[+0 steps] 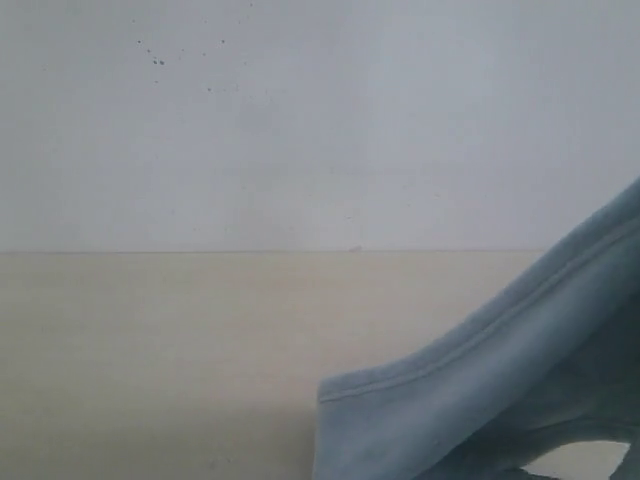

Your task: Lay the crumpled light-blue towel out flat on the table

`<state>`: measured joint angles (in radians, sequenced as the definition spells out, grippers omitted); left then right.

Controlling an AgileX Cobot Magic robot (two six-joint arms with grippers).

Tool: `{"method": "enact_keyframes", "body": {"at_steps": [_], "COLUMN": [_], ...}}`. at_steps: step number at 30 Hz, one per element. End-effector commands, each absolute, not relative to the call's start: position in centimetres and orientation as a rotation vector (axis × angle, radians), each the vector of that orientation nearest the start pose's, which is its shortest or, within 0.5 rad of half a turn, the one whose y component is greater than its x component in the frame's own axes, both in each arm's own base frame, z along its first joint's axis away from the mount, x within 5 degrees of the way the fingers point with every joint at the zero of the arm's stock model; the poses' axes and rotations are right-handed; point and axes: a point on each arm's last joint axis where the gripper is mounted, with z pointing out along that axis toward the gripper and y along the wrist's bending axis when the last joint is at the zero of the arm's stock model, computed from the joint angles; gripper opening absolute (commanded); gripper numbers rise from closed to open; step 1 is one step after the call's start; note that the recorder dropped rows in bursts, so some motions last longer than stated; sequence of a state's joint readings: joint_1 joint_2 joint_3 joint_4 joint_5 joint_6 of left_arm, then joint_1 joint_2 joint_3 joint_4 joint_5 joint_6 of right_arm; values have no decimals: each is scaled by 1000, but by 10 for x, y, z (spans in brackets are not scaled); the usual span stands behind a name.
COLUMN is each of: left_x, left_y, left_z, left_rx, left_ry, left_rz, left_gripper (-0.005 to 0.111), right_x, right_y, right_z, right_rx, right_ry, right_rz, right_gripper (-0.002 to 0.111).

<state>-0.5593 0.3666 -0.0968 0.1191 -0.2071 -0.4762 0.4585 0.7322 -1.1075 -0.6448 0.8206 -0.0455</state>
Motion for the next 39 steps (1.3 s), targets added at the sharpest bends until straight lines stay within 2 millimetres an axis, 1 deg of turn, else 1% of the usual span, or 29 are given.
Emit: {"method": "enact_keyframes", "body": {"at_steps": [1, 3, 5, 8, 10, 11, 12, 15, 19, 21, 23, 25, 32, 35, 37, 39], "left_x": [102, 120, 143, 179, 200, 212, 221, 249, 277, 288, 296, 302, 312, 312, 312, 313], "left_y": [-80, -93, -109, -134, -149, -157, -163, -184, -202, -207, -212, -216, -227, -227, -228, -229], "left_z": [255, 255, 252, 246, 242, 239, 236, 221, 189, 172, 156, 146, 138, 132, 128, 130], "left_rx": [450, 499, 536, 611, 640, 662, 686, 751, 846, 883, 917, 931, 980, 986, 989, 978], "left_ry": [1598, 1663, 1740, 1803, 1826, 1837, 1843, 1874, 1957, 2008, 2038, 2045, 1993, 2006, 2014, 1993], "left_rz": [-646, -615, -591, -547, -534, -520, -509, -486, -416, -374, -349, -350, -371, -369, -371, -396], "left_gripper": [4, 9, 20, 48, 63, 68, 70, 68, 63, 63, 63, 63, 63, 63, 63, 63], "right_x": [110, 108, 108, 108, 108, 108, 108, 108, 108, 108, 107, 105, 102, 99, 93, 94], "right_y": [5, 5, 5, 6, 6, 7, 7, 6, 5, -1, -10, -18, -25, -31, -38, -36], "right_z": [475, 479, 479, 477, 477, 477, 477, 476, 476, 480, 485, 489, 484, 477, 469, 467], "right_rx": [-491, -483, -483, -481, -480, -480, -479, -483, -491, -490, -416, -350, -292, -236, -157, -203], "right_ry": [1628, 1619, 1619, 1631, 1635, 1637, 1640, 1649, 1652, 1618, 1585, 1568, 1647, 1744, 1861, 1884], "right_rz": [-512, -505, -505, -480, -467, -460, -457, -465, -491, -602, -719, -806, -845, -881, -902, -892], "right_gripper": [0, 0, 0, 0, 0, 0, 0, 0, 0, 0, 0, 0, 0, 0, 0, 0]}}
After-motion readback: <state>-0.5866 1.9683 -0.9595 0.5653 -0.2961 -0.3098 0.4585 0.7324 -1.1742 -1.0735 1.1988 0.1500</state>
